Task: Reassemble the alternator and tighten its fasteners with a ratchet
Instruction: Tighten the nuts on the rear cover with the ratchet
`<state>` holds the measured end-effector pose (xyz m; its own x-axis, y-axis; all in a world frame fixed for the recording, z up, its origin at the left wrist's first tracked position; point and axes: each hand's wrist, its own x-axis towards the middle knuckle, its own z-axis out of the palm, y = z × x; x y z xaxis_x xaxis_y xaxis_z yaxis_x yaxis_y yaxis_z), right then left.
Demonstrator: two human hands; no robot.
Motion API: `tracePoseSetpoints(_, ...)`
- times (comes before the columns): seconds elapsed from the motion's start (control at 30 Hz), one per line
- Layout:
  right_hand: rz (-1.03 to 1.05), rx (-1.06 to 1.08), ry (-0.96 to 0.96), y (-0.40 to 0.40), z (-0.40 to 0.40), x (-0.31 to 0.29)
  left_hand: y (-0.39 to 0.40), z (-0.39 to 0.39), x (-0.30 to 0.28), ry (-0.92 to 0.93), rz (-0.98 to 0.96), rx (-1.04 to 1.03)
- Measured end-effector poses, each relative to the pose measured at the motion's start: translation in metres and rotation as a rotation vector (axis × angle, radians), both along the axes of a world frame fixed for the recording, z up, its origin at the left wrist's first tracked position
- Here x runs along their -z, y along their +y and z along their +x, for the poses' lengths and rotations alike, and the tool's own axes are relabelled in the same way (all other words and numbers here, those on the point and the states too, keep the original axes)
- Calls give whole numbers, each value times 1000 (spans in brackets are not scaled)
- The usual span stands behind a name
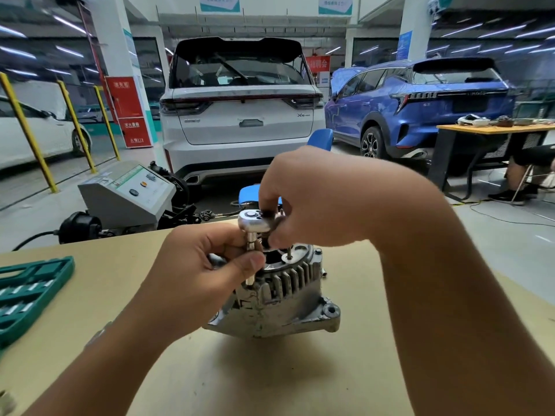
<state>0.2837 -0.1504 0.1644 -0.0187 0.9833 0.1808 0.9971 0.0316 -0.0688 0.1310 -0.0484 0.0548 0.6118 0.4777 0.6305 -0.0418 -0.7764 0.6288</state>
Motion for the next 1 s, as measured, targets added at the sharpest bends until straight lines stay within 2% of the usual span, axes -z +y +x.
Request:
tracePoseSetpoints(0.2, 5, -8, 10, 0, 0, -1, 3, -2, -1, 28, 18, -7)
tracePoseSetpoints(0.33, 7, -9, -69, 4, -2, 2, 6, -4, -1, 24, -23, 19)
tracePoseSetpoints(0.63, -18, -83, -37, 7, 1, 6, 10, -5, 2, 15, 5, 36)
tracePoseSetpoints(0.77, -3, -103, 113, -2, 14, -2, 10, -6, 6, 34, 76, -2)
tracePoseSetpoints(1.0, 167, 55, 333, -19, 56, -13, 24, -13, 6, 151, 226, -79)
